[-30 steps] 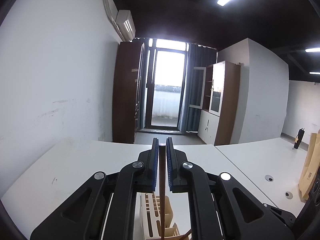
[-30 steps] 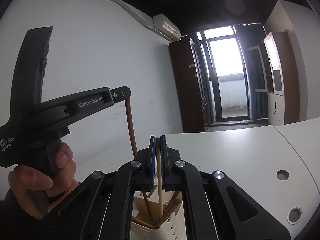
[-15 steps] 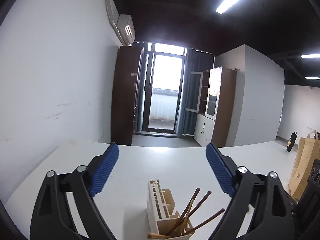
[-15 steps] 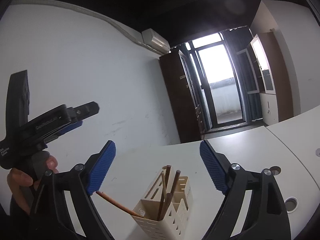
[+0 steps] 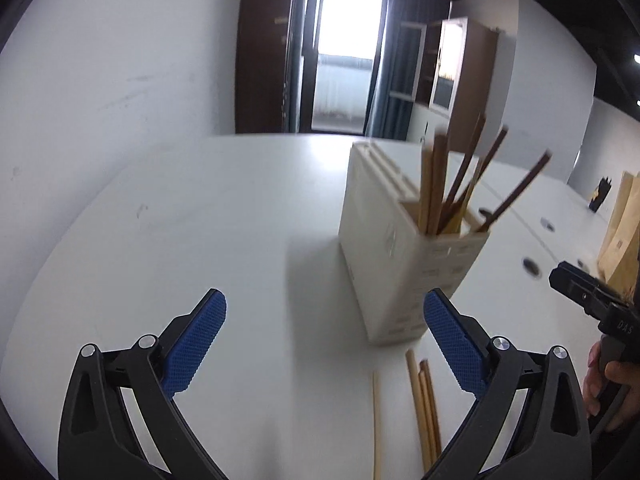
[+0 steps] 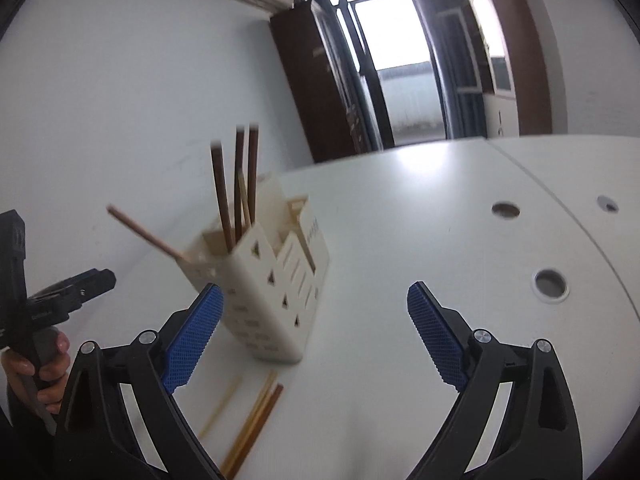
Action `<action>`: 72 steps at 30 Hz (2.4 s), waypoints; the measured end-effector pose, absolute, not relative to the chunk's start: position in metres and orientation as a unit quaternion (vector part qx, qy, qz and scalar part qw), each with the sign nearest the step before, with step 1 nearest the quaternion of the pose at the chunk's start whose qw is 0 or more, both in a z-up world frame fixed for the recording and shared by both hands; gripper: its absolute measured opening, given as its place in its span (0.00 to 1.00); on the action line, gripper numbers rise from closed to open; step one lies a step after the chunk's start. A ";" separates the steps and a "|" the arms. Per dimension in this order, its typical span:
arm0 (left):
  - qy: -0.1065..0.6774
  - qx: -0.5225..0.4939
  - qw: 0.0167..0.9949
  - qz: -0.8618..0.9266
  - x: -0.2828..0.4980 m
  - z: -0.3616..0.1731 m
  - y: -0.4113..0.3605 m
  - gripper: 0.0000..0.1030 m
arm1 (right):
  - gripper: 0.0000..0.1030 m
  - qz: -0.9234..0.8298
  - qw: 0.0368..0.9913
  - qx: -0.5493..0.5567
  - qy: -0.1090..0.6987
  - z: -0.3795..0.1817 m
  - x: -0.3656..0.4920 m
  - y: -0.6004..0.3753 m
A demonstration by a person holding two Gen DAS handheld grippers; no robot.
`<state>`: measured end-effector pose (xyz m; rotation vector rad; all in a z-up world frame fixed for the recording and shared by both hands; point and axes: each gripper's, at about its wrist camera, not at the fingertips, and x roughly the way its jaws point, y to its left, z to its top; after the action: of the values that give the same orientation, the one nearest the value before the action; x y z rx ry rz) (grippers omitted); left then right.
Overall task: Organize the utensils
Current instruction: 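Grasp a light chopstick with the left tool while the right tool grasps a brown one, then lift both held chopsticks upright and carry them above the holder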
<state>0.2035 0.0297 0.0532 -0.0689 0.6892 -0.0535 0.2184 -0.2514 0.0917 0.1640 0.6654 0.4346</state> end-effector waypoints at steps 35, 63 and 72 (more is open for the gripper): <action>0.455 0.013 0.889 -0.049 0.229 -0.072 -0.008 0.69 | 0.50 0.232 0.877 0.040 0.419 -0.003 0.207 -0.198; 0.451 -0.060 0.886 -0.092 0.226 -0.062 0.007 0.03 | 0.01 0.270 0.865 0.067 0.418 -0.004 0.203 -0.181; 0.414 -0.104 0.895 -0.132 0.214 -0.037 0.015 0.03 | 0.01 0.278 0.876 0.096 0.383 0.025 0.185 -0.202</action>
<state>0.2137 0.0153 -0.0366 -0.2158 0.8587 -0.2728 0.1850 -0.2019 0.0246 0.2009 0.7997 0.5800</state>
